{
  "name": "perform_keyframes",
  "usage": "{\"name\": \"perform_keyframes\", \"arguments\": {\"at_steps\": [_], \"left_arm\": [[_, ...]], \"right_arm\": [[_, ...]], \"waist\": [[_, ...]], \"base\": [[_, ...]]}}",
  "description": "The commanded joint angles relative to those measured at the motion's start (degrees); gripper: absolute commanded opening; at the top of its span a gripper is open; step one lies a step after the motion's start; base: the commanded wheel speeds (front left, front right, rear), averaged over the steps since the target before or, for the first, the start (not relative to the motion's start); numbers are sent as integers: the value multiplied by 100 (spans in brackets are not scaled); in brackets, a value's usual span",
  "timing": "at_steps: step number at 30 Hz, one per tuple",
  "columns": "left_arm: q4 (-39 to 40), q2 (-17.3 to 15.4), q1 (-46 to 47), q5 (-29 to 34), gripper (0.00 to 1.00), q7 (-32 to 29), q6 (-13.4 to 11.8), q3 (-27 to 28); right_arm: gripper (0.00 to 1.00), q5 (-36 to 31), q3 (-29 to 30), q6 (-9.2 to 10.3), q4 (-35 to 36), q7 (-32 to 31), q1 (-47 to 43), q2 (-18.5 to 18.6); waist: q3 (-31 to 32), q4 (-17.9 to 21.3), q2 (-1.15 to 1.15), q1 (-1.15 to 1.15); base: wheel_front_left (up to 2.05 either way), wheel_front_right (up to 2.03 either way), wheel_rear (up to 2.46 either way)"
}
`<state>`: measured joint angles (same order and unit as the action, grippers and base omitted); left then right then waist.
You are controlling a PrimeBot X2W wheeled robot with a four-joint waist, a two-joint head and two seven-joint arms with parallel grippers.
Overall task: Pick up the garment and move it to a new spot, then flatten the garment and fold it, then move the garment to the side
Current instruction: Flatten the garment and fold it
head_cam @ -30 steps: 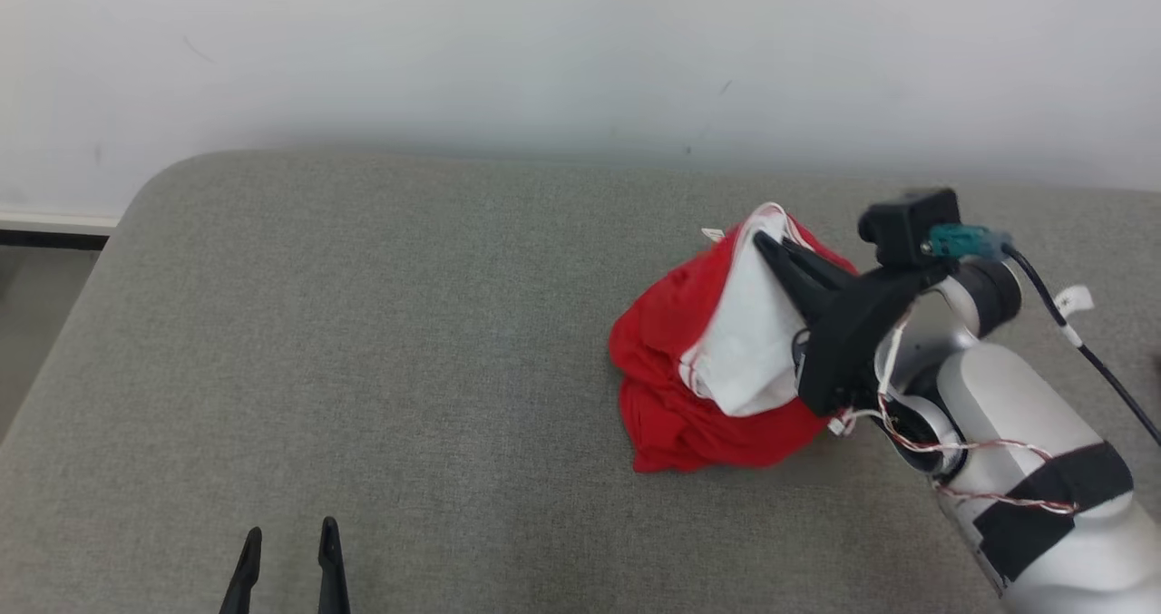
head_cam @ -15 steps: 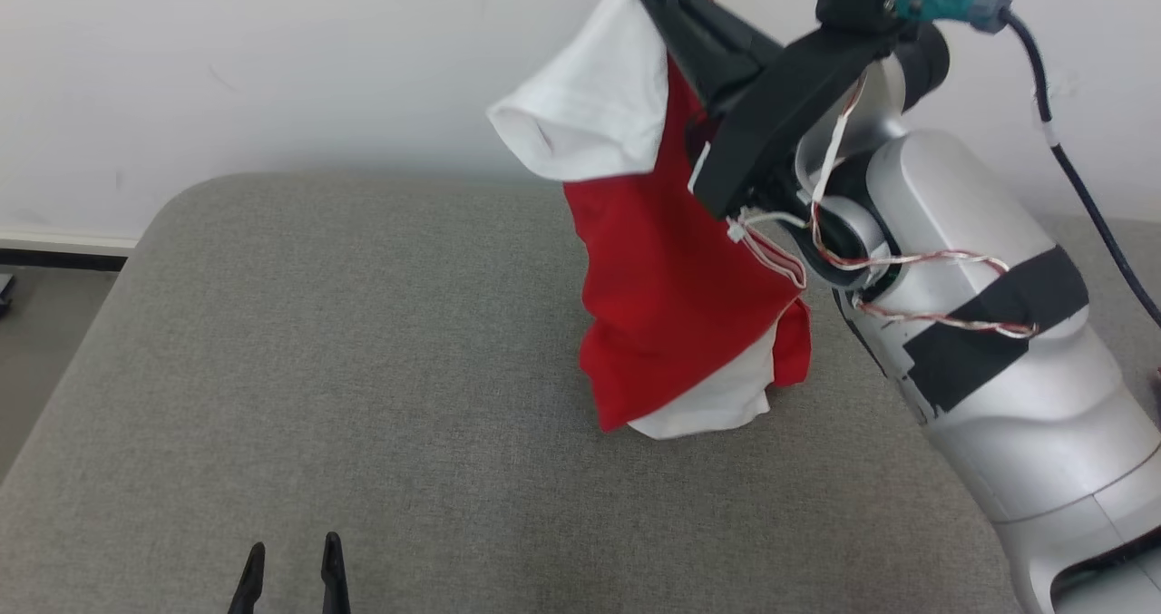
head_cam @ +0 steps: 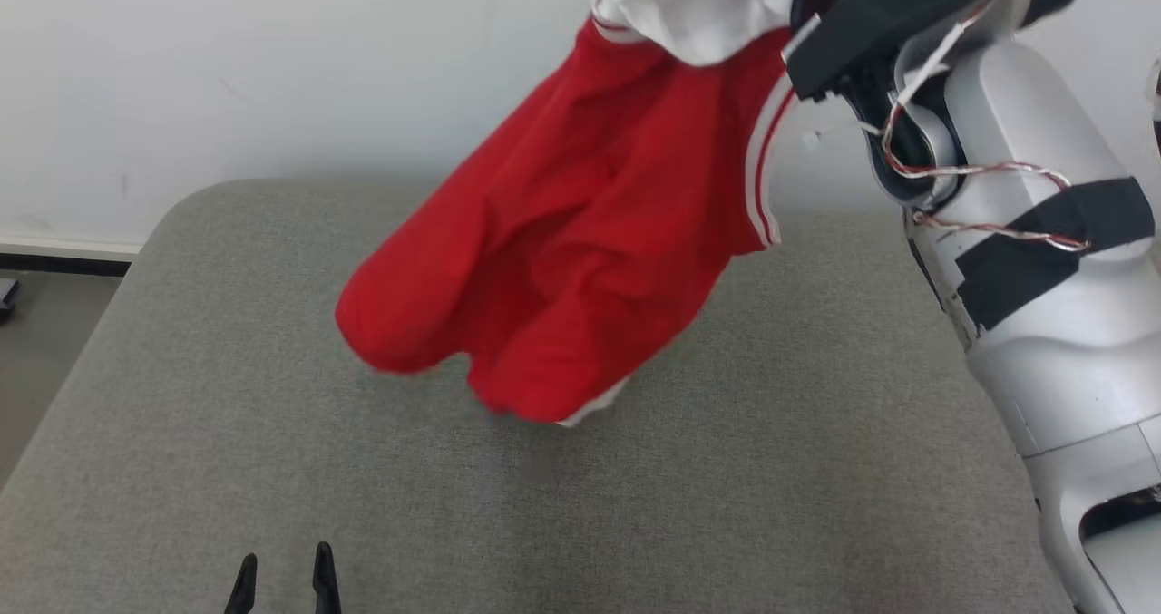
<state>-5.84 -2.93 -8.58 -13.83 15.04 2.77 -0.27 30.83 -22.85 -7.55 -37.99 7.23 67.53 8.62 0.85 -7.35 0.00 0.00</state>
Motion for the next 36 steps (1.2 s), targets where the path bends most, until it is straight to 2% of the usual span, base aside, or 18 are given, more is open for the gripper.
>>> {"name": "perform_keyframes", "arguments": {"at_steps": [1, 10, 21, 26, 33, 34, 35, 36], "left_arm": [[5, 8, -50, -38, 100, 18, -11, 6], [-34, 7, 147, -33, 100, 18, 17, -4], [-123, 7, 243, 27, 100, 18, 112, 47], [-158, 7, 211, 34, 100, 18, 157, 96], [-165, 7, 209, 58, 100, 18, 196, 166], [-171, 8, 219, 65, 100, 18, 208, 168], [-175, 7, 229, 68, 100, 18, 216, 172], [-180, 7, 241, 70, 100, 18, 211, 176]], "right_arm": [[0, -125, 28, 15, -131, -47, -175, 129], [0, -849, 581, 15, -950, -218, -1196, 721], [0, -1427, 1440, 15, -946, -131, -2356, 1036], [0, -1761, 1957, 15, -793, -205, -3020, 1054], [0, -2187, 2533, 15, -395, -354, -3696, 828], [24, -2240, 2593, 15, -317, -363, -3768, 787], [98, -2273, 2655, 15, -244, -404, -3832, 737], [100, -2305, 2710, 15, -171, -422, -3892, 691]], "waist": [[-42, 44, 0, 0], [-196, 290, 0, 0], [-212, 476, 0, 0], [-178, 520, 0, 0], [-201, 625, 0, 0], [-206, 638, 0, 0], [-210, 654, 0, 0], [-215, 668, 0, 0]], "base": [[0, 0, 0], [0, 0, 0], [0, 0, 0], [0, 0, 0], [0, 0, 0], [0, 0, 0], [0, 0, 0], [0, 0, 0]]}}
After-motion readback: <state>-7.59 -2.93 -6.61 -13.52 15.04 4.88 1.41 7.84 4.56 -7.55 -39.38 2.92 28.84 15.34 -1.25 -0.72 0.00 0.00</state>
